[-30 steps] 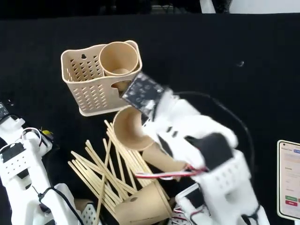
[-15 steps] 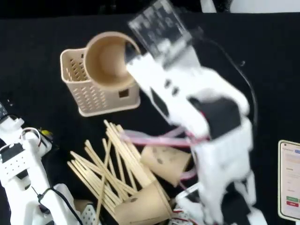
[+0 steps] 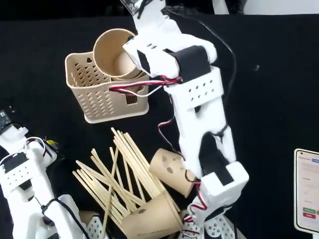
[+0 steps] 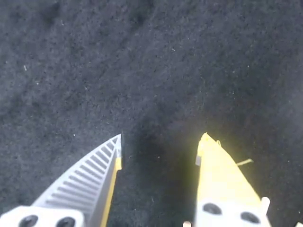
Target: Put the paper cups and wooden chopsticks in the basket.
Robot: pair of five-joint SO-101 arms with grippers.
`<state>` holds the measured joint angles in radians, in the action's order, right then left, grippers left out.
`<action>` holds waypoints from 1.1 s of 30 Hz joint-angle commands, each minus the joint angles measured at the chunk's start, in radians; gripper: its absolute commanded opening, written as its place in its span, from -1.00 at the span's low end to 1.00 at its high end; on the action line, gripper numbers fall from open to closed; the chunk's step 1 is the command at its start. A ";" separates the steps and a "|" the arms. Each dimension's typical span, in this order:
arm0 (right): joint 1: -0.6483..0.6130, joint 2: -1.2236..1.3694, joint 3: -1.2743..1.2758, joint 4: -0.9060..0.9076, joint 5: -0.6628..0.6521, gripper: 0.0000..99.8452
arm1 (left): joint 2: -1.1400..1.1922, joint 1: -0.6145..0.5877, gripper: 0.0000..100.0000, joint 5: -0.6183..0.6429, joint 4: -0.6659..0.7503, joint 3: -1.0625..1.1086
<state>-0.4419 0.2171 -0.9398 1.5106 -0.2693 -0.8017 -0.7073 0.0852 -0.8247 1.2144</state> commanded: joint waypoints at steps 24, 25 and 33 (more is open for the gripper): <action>0.330 -1.067 1.412 0.060 -0.597 -0.60 | -0.021 0.012 -0.49 0.006 0.012 -0.013; 0.330 -1.127 1.517 0.029 -0.631 -0.60 | -0.021 0.012 -0.49 0.006 0.012 -0.013; 0.325 -1.294 1.929 -0.032 -0.830 -0.49 | -0.021 0.012 -0.49 0.006 0.012 -0.012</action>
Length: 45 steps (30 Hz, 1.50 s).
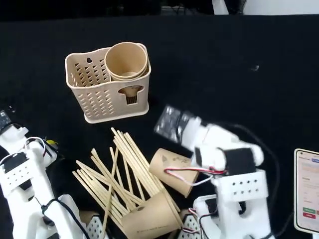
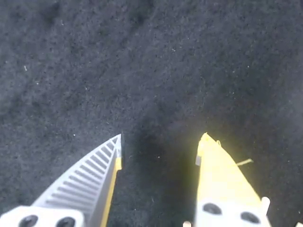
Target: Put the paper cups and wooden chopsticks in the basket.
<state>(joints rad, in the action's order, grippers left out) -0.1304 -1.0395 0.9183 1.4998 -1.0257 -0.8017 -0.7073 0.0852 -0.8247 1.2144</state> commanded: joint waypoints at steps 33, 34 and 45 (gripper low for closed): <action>-0.192 -0.038 0.091 0.216 -0.397 -0.49 | -0.020 0.010 -0.49 0.006 0.041 -0.007; -0.199 -0.038 0.096 0.193 -0.370 -0.49 | -0.021 0.010 -0.49 0.006 0.040 -0.007; -0.198 -0.045 0.153 -0.044 -0.137 -0.98 | -0.021 0.010 -0.49 0.006 0.040 -0.007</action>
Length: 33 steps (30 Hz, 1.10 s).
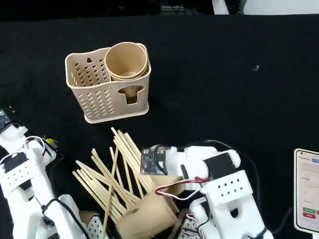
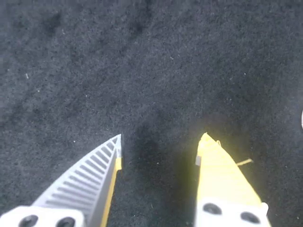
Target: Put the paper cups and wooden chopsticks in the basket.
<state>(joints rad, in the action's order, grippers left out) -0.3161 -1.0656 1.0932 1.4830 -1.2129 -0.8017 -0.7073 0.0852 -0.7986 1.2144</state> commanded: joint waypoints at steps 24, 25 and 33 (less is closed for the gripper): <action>-0.018 0.461 -1.388 -0.080 0.910 -0.98 | -0.021 0.012 -0.49 0.006 0.014 -0.007; -0.031 0.519 -1.461 -0.078 0.937 -0.98 | -0.021 0.012 -0.49 0.006 0.014 -0.007; -0.130 0.952 -1.925 -0.029 1.026 -0.98 | -0.020 0.012 -0.49 0.006 0.014 -0.005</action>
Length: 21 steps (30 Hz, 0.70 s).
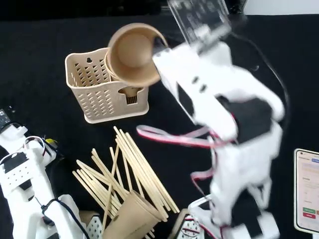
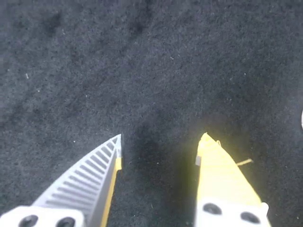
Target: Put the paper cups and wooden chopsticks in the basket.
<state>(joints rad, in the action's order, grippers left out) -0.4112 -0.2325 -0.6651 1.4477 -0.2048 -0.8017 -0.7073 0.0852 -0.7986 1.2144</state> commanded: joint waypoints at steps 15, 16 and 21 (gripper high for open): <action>-0.008 0.455 -0.446 0.186 0.014 -0.52 | -0.021 0.012 -0.49 0.006 0.021 0.007; -0.008 0.444 -0.479 0.206 0.015 -0.44 | -0.021 0.012 -0.49 0.006 0.021 0.007; 0.000 0.366 -0.509 0.322 0.017 -0.53 | -0.021 0.012 -0.49 0.006 0.021 0.007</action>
<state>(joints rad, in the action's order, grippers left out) -0.4296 0.2279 -1.1653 1.7300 -0.1956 -0.8017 -0.7073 0.0852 -0.7940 1.2329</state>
